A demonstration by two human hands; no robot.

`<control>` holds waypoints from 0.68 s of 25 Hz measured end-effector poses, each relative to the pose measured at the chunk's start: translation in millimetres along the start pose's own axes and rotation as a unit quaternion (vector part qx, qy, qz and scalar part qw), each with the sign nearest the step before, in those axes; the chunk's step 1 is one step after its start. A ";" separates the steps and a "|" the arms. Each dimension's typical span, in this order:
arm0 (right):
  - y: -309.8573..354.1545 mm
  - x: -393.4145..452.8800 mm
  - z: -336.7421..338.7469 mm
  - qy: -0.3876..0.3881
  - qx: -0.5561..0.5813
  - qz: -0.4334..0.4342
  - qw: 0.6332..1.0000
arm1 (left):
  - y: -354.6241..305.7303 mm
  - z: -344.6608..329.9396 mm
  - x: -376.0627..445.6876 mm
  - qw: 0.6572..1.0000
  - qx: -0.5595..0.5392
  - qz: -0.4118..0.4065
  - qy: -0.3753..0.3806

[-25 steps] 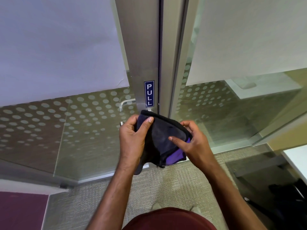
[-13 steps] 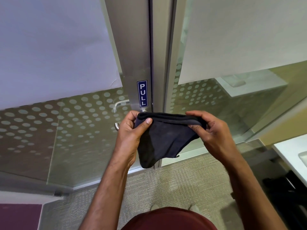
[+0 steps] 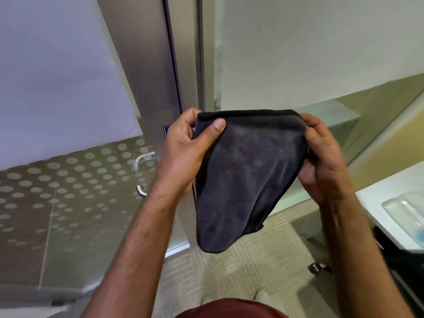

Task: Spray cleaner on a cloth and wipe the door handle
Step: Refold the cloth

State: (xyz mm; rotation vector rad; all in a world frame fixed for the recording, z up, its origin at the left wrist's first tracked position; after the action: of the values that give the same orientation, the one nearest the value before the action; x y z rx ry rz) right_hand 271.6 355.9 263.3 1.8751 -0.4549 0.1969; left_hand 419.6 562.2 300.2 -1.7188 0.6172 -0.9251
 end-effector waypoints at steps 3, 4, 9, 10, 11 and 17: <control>-75.6 -36.2 1.8 -0.036 0.157 -0.213 0.964 | 28.9 -8.5 30.4 0.991 -0.102 0.056 -0.066; -98.0 -53.1 -5.2 -0.031 0.180 -0.266 0.946 | 44.7 -9.4 34.9 0.983 -0.128 0.092 -0.095; -115.7 -74.3 -15.2 -0.005 0.135 -0.260 0.956 | 107.9 4.1 30.8 0.950 -0.224 0.171 -0.136; -111.2 -73.6 -13.1 -0.008 0.140 -0.247 0.959 | 120.6 4.8 23.5 0.944 -0.246 0.180 -0.125; -106.9 -74.8 -9.6 -0.015 0.149 -0.229 0.962 | 134.4 1.3 13.1 0.937 -0.268 0.199 -0.105; -84.7 -95.5 26.6 -0.125 0.179 -0.180 0.959 | 191.7 -66.2 -48.5 0.852 -0.381 0.349 0.083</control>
State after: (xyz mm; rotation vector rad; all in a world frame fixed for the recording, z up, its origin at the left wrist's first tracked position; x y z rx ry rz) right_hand 216.4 375.7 146.8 2.3151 -0.2470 -0.2200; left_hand 343.8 500.8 115.9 -1.8412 1.7659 -0.2910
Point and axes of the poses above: each hand's wrist, its own x-axis towards the middle knuckle, its own z-axis out of the back of the hand, y = z × x, the point moved 6 cm from there along x, towards the middle knuckle, and after that the axes turned 15 degrees about y, right-handed, at the moved point
